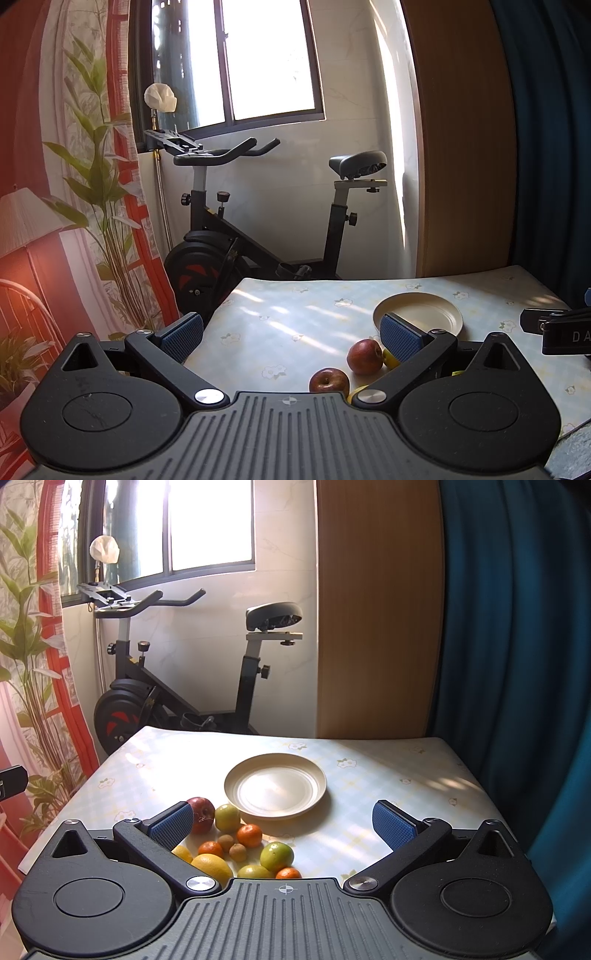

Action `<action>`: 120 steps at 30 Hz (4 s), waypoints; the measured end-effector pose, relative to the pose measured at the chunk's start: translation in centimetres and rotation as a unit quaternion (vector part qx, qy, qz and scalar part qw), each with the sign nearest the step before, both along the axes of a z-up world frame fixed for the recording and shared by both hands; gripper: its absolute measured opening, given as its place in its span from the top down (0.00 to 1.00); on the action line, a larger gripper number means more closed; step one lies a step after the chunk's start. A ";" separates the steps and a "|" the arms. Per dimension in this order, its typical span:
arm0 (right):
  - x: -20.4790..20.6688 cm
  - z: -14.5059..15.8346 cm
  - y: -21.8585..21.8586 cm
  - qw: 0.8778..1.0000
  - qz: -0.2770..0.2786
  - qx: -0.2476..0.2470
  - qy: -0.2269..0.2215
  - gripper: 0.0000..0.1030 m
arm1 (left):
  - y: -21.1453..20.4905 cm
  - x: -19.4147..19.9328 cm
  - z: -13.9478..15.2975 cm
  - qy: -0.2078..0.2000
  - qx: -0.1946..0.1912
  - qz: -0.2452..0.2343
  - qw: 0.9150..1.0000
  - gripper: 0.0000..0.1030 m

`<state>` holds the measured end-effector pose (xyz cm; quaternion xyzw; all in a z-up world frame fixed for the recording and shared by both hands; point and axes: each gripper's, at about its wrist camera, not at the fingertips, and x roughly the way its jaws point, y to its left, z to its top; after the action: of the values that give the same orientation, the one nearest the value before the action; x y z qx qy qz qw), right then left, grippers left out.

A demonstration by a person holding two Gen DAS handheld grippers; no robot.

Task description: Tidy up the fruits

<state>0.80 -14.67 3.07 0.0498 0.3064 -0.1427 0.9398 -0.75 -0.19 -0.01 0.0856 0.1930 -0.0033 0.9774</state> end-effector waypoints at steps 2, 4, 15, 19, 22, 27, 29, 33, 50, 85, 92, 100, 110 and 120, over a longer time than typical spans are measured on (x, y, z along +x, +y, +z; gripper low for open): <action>0.2 -0.2 -0.1 1.000 0.006 0.000 -0.007 0.00 | 0.1 0.4 -0.1 0.002 -0.003 -0.001 1.000 0.00; 0.5 -0.5 0.0 1.000 0.013 -0.001 -0.017 0.00 | 0.1 1.0 -0.4 0.004 -0.003 -0.004 1.000 0.00; 4.8 -5.8 -3.3 0.995 0.029 -0.016 -0.099 0.00 | 0.4 7.2 -3.1 0.019 0.015 -0.011 1.000 0.01; 6.7 -7.8 -3.6 0.995 0.034 -0.011 -0.096 0.00 | 0.8 9.2 -4.4 0.016 0.012 -0.029 0.999 0.05; 8.0 -9.1 -3.4 0.995 0.041 -0.007 -0.096 0.00 | 1.0 10.6 -5.2 0.018 0.011 -0.048 0.999 0.05; 10.9 -10.4 -1.7 0.995 0.075 -0.012 -0.062 0.00 | 1.9 13.2 -6.2 0.020 0.027 -0.049 0.998 0.10; 11.9 -10.9 -0.8 0.995 0.086 -0.018 -0.045 0.00 | 2.5 14.0 -6.4 0.017 0.032 -0.064 0.997 0.10; 13.5 -12.0 0.4 0.995 0.099 0.000 -0.026 0.00 | 3.7 16.0 -6.8 0.066 0.013 -0.080 0.994 0.10; 17.7 -16.8 7.6 0.971 0.230 0.022 0.062 0.01 | 7.6 19.6 -11.0 0.133 0.050 -0.050 0.989 0.07; 21.4 -20.8 10.7 0.924 0.335 0.065 0.170 0.39 | 10.0 24.5 -18.5 0.290 -0.227 -0.233 0.900 0.75; 21.3 -21.0 10.3 0.927 0.328 0.081 0.163 0.42 | 10.0 24.9 -18.6 0.302 -0.248 -0.219 0.894 0.76; 21.1 -17.8 8.2 0.938 0.316 0.091 0.107 0.42 | 9.2 24.9 -15.7 0.271 -0.251 -0.219 0.903 0.77; 23.9 -14.5 1.8 0.948 0.302 0.066 0.074 0.42 | 3.1 28.3 -11.0 0.228 -0.224 -0.252 0.913 0.77; 27.0 -16.8 -3.6 0.955 0.276 0.067 0.084 0.42 | -3.0 34.2 -11.9 0.248 -0.195 -0.274 0.909 0.77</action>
<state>27.76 -18.29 -13.76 0.0136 0.3944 0.1393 0.9082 33.45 -3.20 -11.89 -0.0612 0.3933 -0.3296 0.8561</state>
